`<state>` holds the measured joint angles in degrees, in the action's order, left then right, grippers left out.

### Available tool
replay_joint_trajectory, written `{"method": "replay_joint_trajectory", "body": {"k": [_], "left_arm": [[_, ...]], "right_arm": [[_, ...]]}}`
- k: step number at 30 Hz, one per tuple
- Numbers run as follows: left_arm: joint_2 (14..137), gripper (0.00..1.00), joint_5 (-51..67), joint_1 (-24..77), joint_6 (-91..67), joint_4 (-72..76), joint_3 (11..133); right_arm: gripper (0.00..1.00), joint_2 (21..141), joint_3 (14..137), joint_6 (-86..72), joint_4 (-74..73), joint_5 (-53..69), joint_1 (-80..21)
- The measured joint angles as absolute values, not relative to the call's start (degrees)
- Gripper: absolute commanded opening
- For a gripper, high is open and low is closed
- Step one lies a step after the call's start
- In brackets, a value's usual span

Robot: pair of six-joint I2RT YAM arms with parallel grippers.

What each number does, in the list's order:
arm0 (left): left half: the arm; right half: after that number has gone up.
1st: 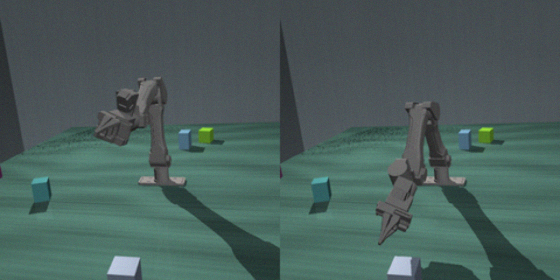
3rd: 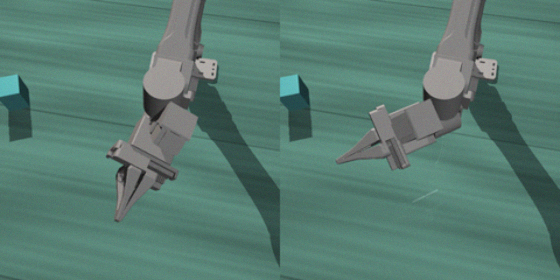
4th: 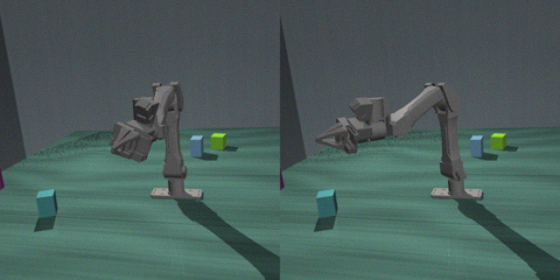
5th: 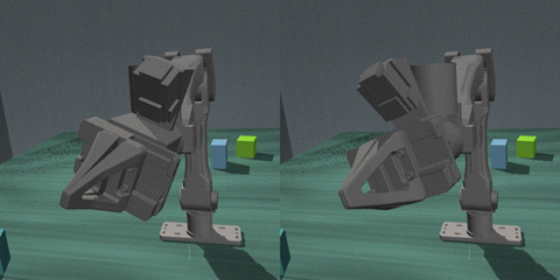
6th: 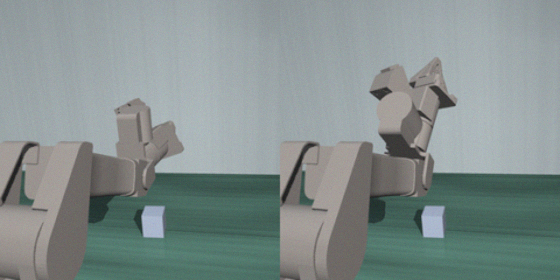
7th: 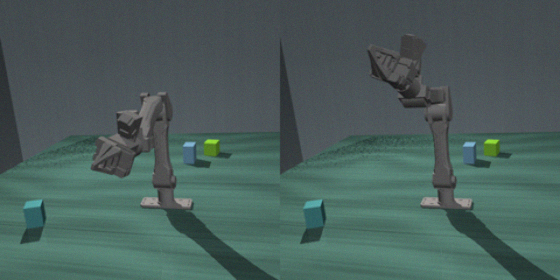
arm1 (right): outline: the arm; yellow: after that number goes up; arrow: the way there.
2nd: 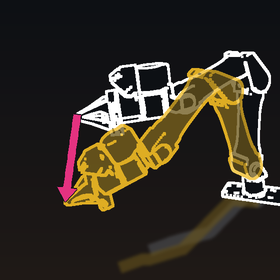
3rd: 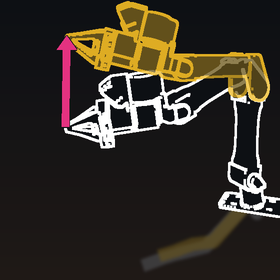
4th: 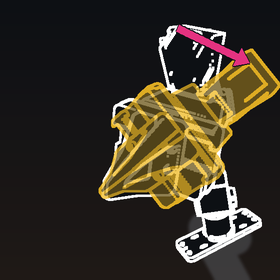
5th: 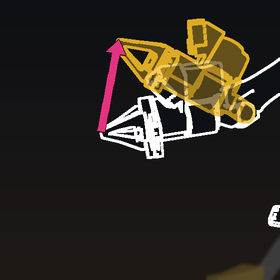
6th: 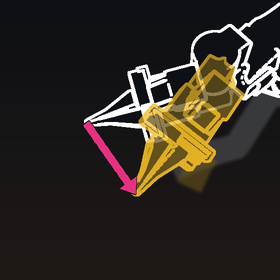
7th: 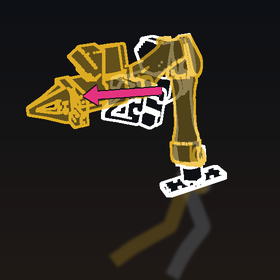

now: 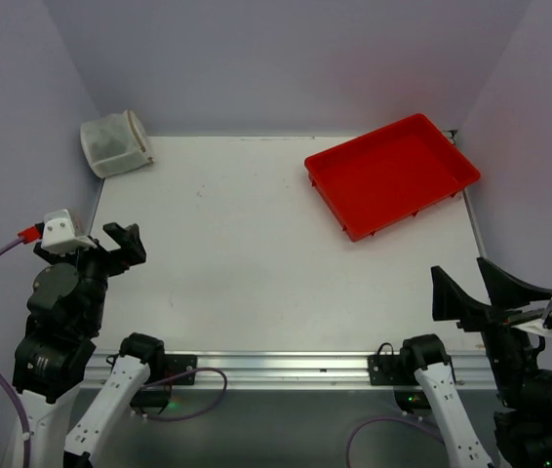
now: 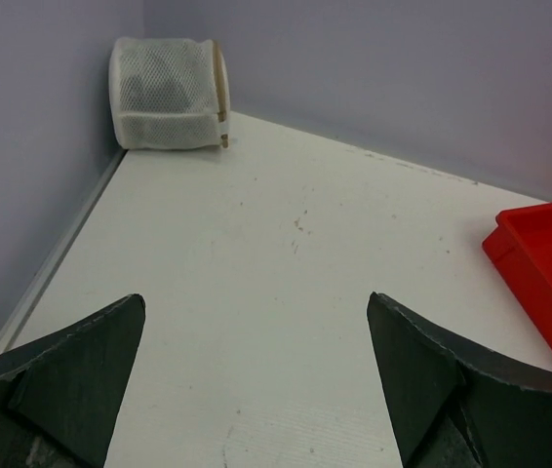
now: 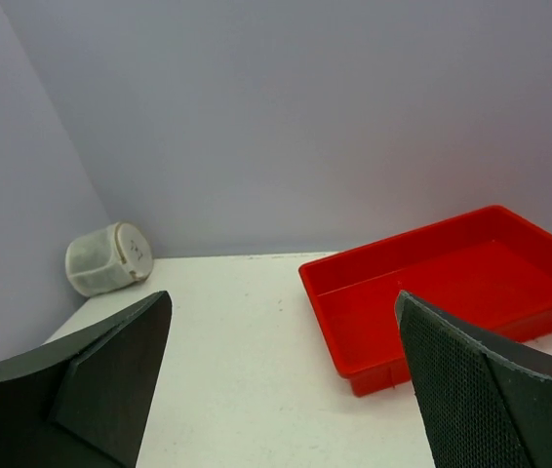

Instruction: Unzip the laundry bag and remove the bra

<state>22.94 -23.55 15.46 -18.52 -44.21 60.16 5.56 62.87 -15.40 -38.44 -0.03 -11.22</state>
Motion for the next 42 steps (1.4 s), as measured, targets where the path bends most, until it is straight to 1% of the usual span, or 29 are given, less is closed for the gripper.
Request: {"method": "replay_joint_trajectory", "body": {"k": [4,7,12,16,21,24,25,26,29,32,35,36,38,39,41,42], "left_arm": [[24.8,1.00,-24.0,15.5,-18.7,-43.1,59.3],[29.3,1.00,-24.3,15.5,-18.9,-40.8,58.7],[43.6,1.00,-25.9,15.5,-18.8,-33.5,58.7],[59.9,1.00,-28.8,13.1,-17.0,-26.3,60.9],[81.8,1.00,-31.4,5.2,-15.5,-18.1,69.3],[94.6,1.00,-33.9,3.2,-13.8,-14.2,79.0],[95.9,1.00,-34.0,2.9,-13.8,-13.6,80.1],[100.2,1.00,-34.6,2.6,-13.3,-12.3,83.7],[109.2,0.98,-35.7,2.2,-11.4,-9.1,91.9],[118.2,0.92,-37.4,1.9,-8.9,-6.3,99.5],[125.7,0.83,-38.6,1.5,-6.9,-4.9,105.7],[128.2,0.76,-38.8,1.4,-6.5,-4.2,107.7],[132.7,0.69,-38.9,1.0,-5.8,-3.4,111.4],[134.8,0.58,-38.9,0.6,-5.3,-3.0,113.2],[138.2,0.43,-38.6,-0.1,-4.7,-2.4,116.1],[139.4,0.22,-38.6,-0.5,-4.3,-2.2,117.2]], "right_arm": [[0.99,5.8,60.7,-16.7,-37.7,1.7,-11.2],[0.99,6.9,58.0,-17.1,-37.1,5.9,-11.2],[0.99,13.3,53.9,-18.8,-36.2,11.9,-11.2],[0.99,19.6,52.6,-19.6,-35.9,15.0,-11.2],[0.99,22.9,50.3,-19.9,-33.5,19.5,-11.2],[0.99,23.7,48.8,-20.5,-32.0,21.5,-11.2],[0.99,24.1,48.3,-20.6,-31.6,22.3,-11.2],[0.99,24.5,47.9,-20.9,-31.2,22.9,-11.2],[0.99,25.9,47.1,-21.6,-30.1,25.1,-11.2],[0.99,26.8,46.3,-22.1,-28.7,26.9,-11.2],[0.99,27.0,45.7,-22.5,-27.7,28.4,-11.2],[0.99,27.0,45.5,-22.5,-27.4,28.9,-11.2],[0.99,27.0,45.0,-22.7,-26.6,29.8,-11.2],[0.99,26.9,44.6,-22.8,-26.1,30.2,-11.2],[0.99,26.9,43.8,-23.0,-25.7,30.7,-11.2],[0.99,26.9,43.5,-23.0,-25.7,30.8,-11.2]]}}
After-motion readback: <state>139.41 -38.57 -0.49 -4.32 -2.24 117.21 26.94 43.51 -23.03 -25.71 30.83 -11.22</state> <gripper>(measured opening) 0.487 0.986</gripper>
